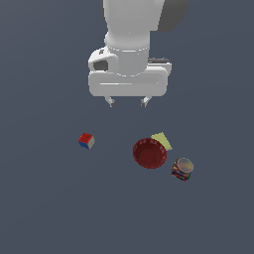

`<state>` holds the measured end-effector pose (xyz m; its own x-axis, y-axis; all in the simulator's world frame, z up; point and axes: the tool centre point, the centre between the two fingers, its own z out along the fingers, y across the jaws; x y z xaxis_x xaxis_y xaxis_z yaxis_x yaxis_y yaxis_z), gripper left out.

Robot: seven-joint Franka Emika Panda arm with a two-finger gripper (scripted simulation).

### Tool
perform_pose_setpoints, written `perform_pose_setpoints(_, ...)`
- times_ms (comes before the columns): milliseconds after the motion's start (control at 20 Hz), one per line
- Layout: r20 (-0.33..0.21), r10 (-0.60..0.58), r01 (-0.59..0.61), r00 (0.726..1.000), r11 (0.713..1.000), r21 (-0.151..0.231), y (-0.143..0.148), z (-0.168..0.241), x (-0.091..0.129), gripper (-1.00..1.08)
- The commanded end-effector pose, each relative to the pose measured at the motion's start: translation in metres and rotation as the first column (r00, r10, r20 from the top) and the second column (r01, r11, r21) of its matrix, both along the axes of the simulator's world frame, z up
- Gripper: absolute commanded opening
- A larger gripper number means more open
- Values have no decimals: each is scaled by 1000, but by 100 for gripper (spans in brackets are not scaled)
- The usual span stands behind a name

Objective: Pick up a designated object from a clutter of objects.

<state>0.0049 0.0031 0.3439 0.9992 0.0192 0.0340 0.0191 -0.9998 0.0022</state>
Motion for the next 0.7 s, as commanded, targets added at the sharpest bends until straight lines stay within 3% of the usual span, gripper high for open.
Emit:
perform_pose_setpoints(0,0,0,0,1000,1000,0,0,0,0,28)
perform_pose_setpoints(650,-28,-13,13,1000,1000,-3,-13,-13,-1,28)
